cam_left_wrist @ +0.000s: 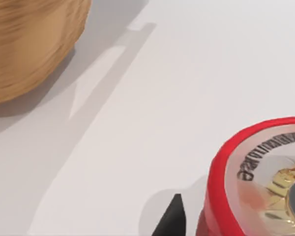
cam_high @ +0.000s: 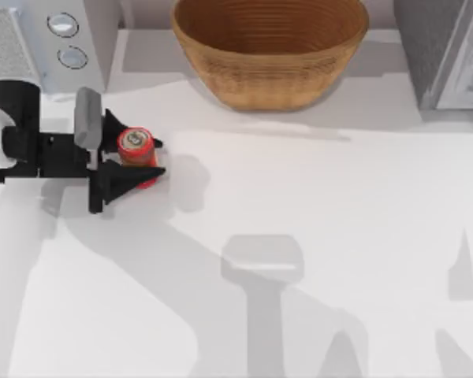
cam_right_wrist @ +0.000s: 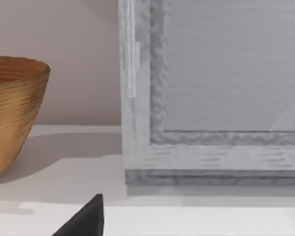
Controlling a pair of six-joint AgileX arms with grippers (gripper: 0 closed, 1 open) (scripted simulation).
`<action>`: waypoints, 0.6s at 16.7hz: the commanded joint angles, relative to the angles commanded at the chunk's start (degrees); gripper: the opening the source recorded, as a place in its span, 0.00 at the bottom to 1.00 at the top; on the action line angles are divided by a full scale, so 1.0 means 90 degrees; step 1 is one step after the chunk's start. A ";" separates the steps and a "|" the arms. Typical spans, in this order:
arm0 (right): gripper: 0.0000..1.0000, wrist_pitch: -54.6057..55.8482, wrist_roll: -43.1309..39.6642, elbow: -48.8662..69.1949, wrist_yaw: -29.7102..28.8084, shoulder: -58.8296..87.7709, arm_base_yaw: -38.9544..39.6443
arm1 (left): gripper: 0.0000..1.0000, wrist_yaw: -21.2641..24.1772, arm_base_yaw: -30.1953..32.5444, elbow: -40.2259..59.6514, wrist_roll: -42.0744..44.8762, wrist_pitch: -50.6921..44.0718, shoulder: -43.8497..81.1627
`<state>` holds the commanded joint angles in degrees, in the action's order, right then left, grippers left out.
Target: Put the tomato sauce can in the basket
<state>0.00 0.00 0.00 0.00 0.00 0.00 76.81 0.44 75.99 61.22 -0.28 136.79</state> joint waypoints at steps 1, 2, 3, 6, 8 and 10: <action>1.00 0.0000 0.0000 0.0000 0.0000 0.0000 0.0000 | 0.00 0.0000 0.0000 0.0000 0.0000 0.0000 0.0000; 1.00 0.0000 0.0000 0.0000 0.0000 0.0000 0.0000 | 0.00 0.0000 0.0000 0.0000 0.0000 0.0000 0.0000; 1.00 0.0000 0.0000 0.0000 0.0000 0.0000 0.0000 | 0.00 0.0000 0.0000 0.0000 0.0000 0.0000 0.0000; 1.00 0.0000 0.0000 0.0000 0.0000 0.0000 0.0000 | 0.00 -0.0001 -0.0025 -0.0004 0.0008 0.0004 0.0010; 1.00 0.0000 0.0000 0.0000 0.0000 0.0000 0.0000 | 0.00 0.0004 -0.0046 0.0006 0.0085 -0.0074 0.0008; 1.00 0.0000 0.0000 0.0000 0.0000 0.0000 0.0000 | 0.00 0.0023 -0.0129 0.0041 0.0415 -0.0409 -0.0007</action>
<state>0.00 0.00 0.00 0.00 0.00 0.00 77.02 -0.73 76.37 64.95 -3.97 136.72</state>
